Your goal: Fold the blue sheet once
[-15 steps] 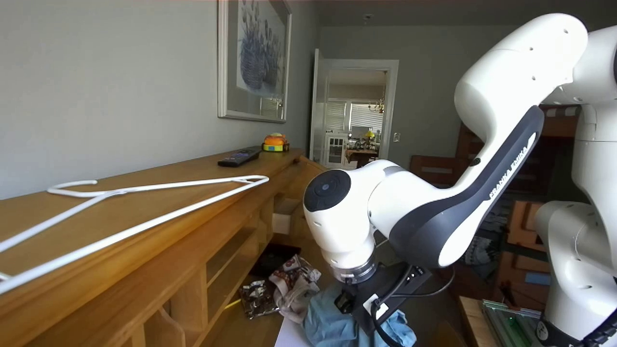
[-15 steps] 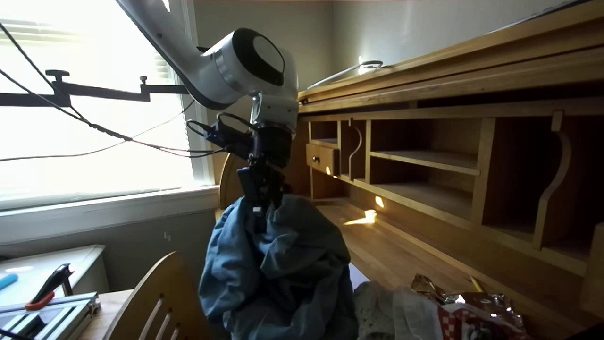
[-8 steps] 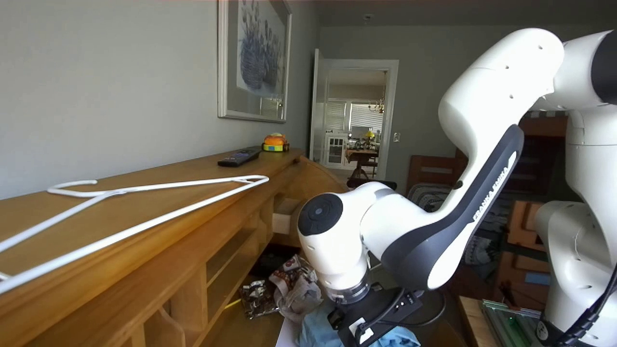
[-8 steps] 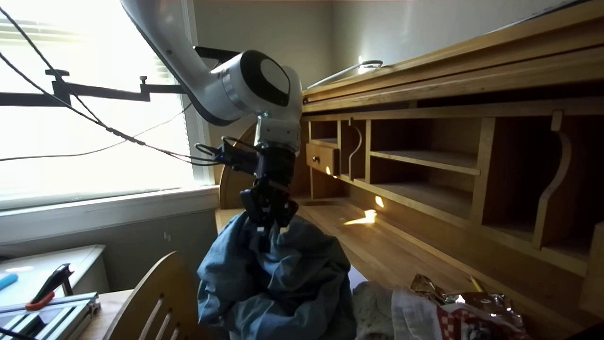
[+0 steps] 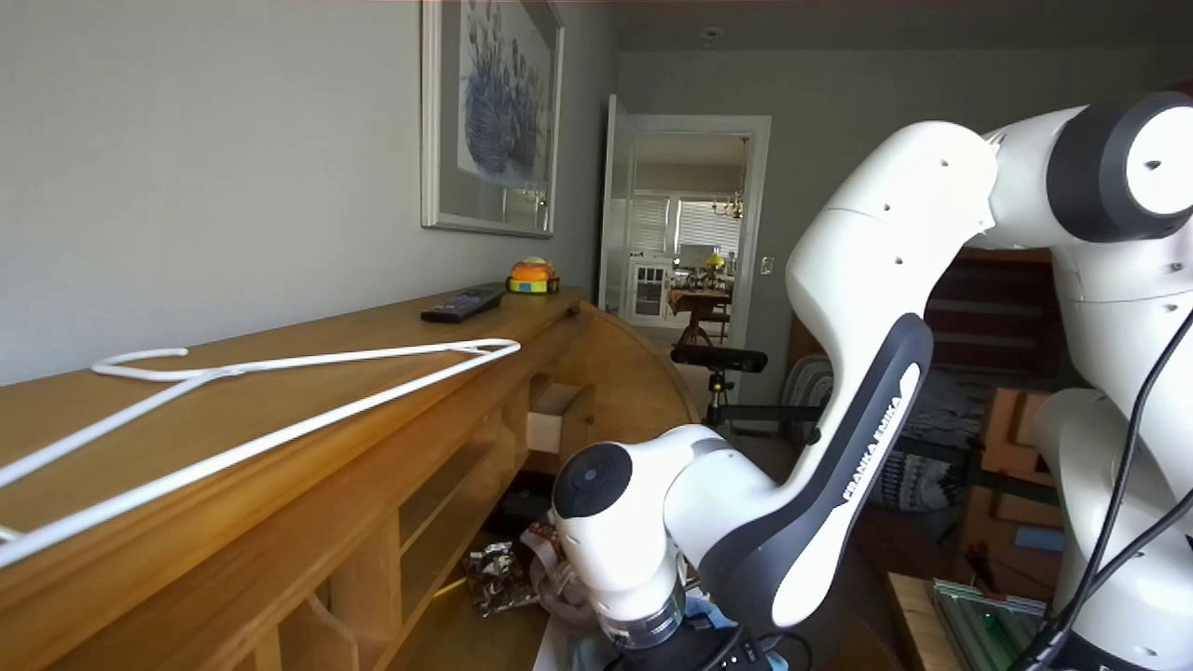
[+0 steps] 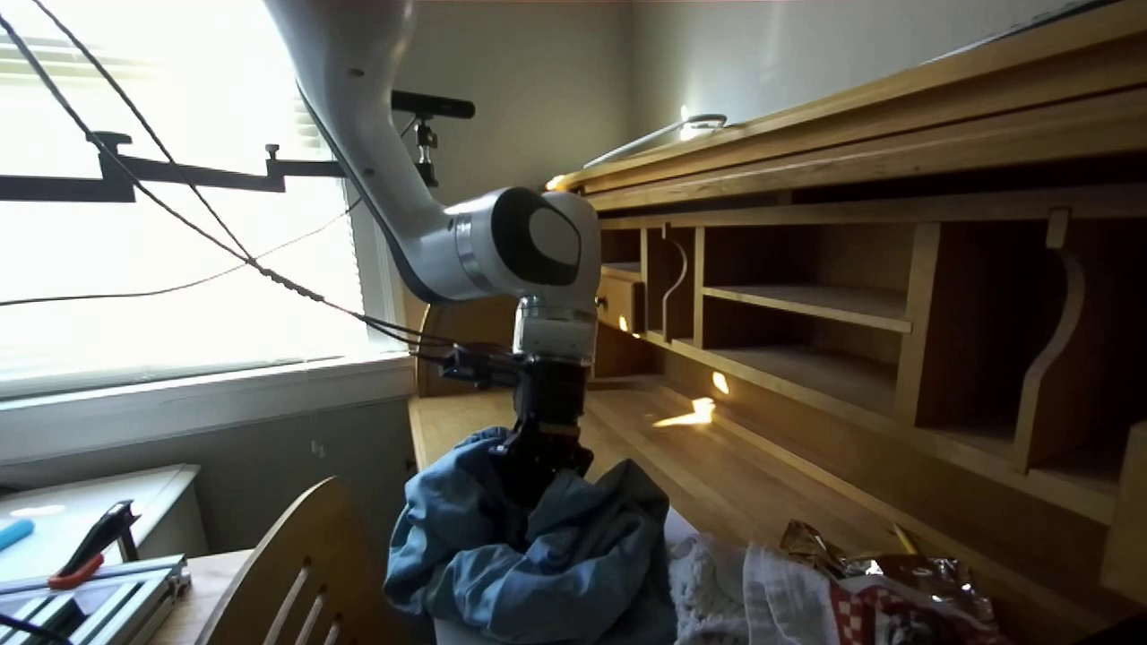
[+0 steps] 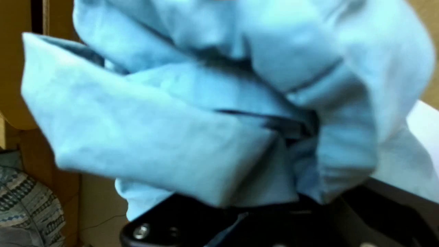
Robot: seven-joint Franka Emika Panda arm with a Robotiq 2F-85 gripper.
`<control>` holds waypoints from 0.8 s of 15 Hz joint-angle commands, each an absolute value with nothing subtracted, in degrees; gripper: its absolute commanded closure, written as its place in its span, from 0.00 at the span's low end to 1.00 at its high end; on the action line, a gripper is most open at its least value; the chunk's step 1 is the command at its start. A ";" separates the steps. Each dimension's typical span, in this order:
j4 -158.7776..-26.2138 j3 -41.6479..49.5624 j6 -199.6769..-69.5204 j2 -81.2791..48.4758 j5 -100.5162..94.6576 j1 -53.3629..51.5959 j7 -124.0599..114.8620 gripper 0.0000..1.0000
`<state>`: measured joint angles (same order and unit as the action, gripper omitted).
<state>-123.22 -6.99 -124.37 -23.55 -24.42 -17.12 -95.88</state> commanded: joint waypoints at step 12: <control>-121.86 -5.01 -131.87 -23.66 -22.62 -17.70 -87.78 0.36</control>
